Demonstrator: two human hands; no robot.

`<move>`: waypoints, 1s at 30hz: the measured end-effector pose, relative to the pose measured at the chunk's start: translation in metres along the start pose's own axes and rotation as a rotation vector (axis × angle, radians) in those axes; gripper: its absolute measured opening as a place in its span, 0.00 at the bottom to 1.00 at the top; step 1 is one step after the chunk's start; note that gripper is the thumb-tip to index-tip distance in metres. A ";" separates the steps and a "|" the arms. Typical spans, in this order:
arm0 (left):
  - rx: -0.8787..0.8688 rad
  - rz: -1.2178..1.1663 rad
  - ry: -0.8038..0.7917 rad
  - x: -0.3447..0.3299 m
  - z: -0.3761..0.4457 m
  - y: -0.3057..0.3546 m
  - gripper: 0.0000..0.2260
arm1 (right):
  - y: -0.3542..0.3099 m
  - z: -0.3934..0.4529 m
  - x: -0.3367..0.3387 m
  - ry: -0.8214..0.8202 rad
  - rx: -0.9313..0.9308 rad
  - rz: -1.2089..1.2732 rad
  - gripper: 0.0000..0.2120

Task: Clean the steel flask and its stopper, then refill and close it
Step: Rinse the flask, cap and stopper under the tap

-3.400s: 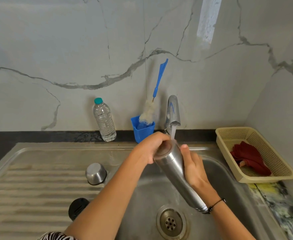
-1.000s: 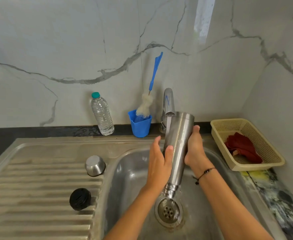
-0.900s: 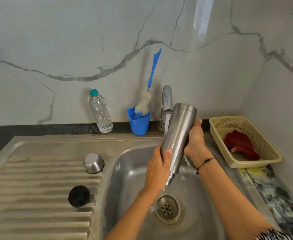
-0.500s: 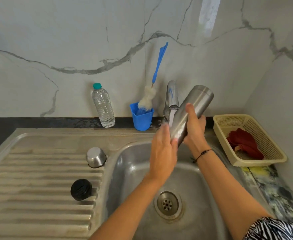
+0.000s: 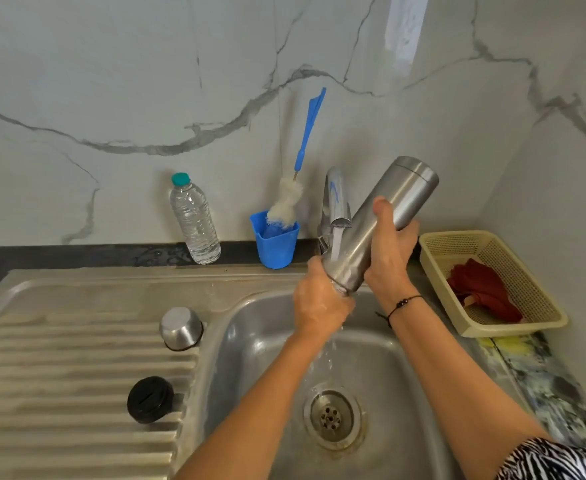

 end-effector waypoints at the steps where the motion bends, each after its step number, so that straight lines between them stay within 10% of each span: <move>1: 0.063 -0.024 -0.075 -0.002 -0.002 -0.005 0.32 | 0.000 0.000 0.000 -0.006 0.009 -0.021 0.21; 6: 0.204 -0.395 -0.473 -0.024 -0.011 -0.029 0.19 | 0.002 -0.008 -0.002 -0.058 0.069 -0.084 0.20; 12: -0.436 0.174 0.371 0.013 -0.045 0.009 0.35 | -0.002 -0.014 -0.004 0.024 0.039 0.028 0.23; 16: -0.685 0.560 0.438 -0.012 -0.074 0.021 0.39 | -0.002 -0.012 0.005 0.064 0.026 0.055 0.26; 20: -0.531 0.841 0.344 -0.017 -0.063 0.015 0.41 | 0.003 -0.012 0.010 0.042 -0.017 0.050 0.27; 25: -0.366 0.340 0.371 0.010 -0.035 0.017 0.43 | 0.008 -0.014 0.009 0.007 -0.036 0.047 0.26; 30: 0.044 -0.090 0.010 0.004 -0.017 0.001 0.32 | -0.011 -0.010 -0.005 -0.113 0.047 -0.019 0.21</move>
Point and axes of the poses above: each hand's wrist, its own z-axis towards the middle knuckle, its own x-axis out of the back of the hand, y = z × x, the point moved 10 cm from there along z, towards the middle knuckle, and after that the axes turned 2 degrees about -x, right-handed, at the moved point
